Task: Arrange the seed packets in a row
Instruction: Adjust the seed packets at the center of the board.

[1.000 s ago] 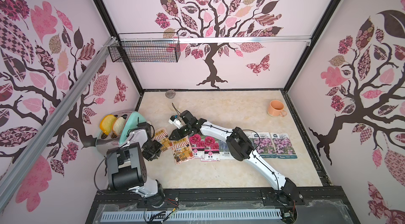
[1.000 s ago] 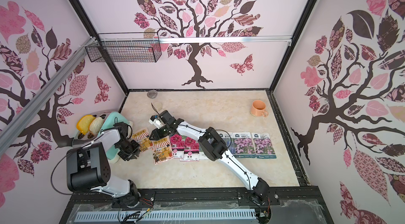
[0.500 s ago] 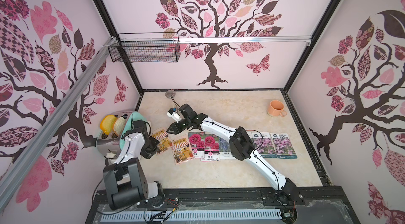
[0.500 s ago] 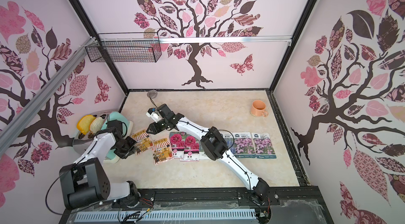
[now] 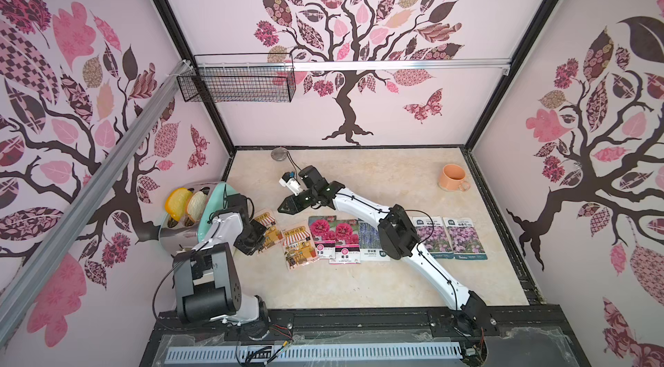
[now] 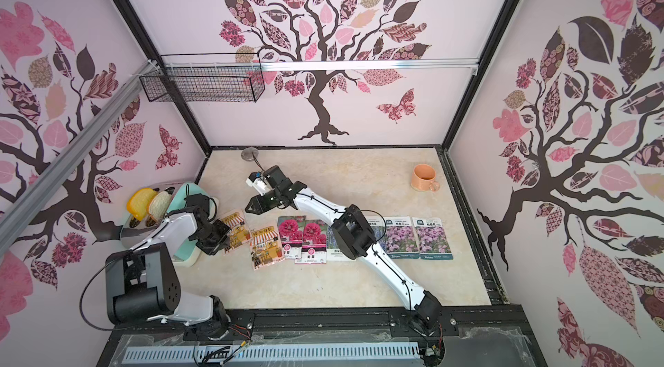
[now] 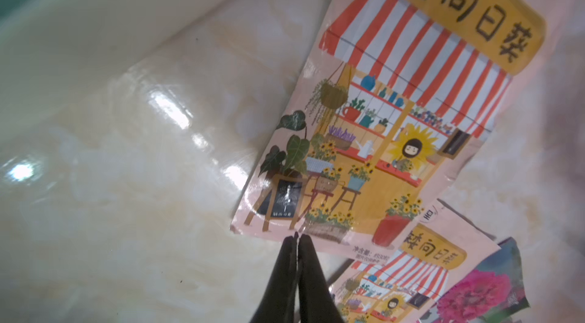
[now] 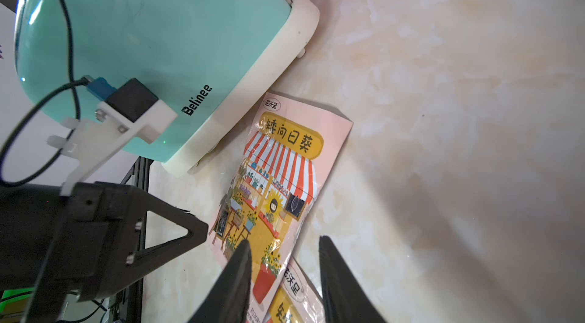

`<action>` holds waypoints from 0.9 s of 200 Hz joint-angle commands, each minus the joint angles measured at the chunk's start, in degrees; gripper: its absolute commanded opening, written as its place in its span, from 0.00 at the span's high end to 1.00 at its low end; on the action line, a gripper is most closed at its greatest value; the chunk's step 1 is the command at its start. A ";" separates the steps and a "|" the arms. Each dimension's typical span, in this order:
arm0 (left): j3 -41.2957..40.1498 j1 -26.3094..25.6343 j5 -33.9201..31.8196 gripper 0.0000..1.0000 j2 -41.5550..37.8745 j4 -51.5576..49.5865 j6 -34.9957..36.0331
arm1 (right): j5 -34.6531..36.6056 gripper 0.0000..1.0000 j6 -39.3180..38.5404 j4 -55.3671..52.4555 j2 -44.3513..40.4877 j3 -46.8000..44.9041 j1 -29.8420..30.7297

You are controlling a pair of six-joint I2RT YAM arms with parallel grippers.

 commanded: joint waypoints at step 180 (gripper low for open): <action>5.19 -3.83 -6.58 0.79 15.77 -5.71 5.77 | -2.39 0.61 0.14 1.93 -0.48 -2.91 -1.16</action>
